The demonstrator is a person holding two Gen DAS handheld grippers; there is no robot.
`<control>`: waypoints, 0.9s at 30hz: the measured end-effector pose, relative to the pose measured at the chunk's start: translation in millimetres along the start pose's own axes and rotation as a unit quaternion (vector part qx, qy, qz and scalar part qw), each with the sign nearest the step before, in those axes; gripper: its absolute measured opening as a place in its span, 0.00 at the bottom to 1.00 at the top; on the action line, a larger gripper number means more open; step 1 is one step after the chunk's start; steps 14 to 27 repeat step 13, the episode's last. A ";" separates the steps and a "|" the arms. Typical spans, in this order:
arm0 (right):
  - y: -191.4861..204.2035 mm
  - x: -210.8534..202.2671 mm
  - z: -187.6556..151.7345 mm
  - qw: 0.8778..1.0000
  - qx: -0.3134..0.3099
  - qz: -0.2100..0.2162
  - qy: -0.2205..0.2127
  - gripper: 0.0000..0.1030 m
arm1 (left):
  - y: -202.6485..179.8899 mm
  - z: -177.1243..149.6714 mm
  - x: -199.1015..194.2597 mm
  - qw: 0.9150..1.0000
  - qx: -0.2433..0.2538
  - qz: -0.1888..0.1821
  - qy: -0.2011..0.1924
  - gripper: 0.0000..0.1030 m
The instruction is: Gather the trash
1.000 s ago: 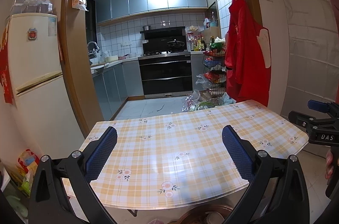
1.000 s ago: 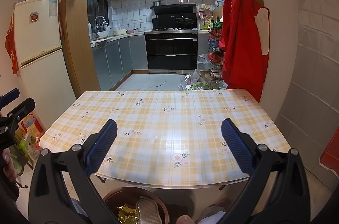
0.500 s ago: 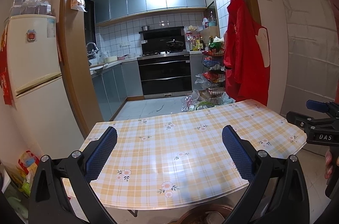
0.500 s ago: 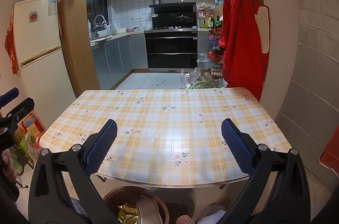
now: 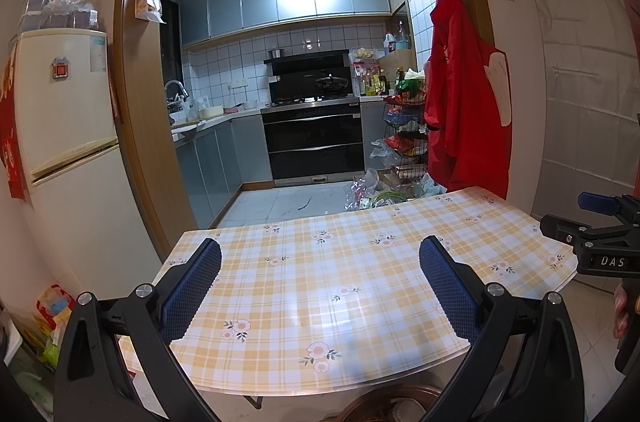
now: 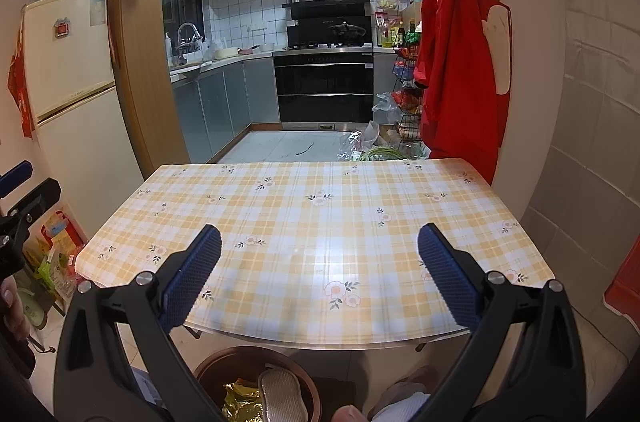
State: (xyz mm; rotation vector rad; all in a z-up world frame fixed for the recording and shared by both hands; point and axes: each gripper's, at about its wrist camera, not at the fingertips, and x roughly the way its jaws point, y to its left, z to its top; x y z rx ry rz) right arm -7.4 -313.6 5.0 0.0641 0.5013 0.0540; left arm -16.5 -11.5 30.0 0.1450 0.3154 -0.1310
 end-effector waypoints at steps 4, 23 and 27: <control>0.6 1.7 -0.6 1.000 0.000 0.000 0.002 0.94 | 0.6 0.0 1.3 1.000 -0.002 -0.003 0.002 0.94; 1.0 5.3 -2.5 1.000 0.000 0.002 0.008 0.94 | 0.8 0.3 5.3 1.000 -0.004 0.007 0.007 0.94; 1.0 5.3 -2.5 1.000 0.000 0.002 0.008 0.94 | 0.8 0.3 5.3 1.000 -0.004 0.007 0.007 0.94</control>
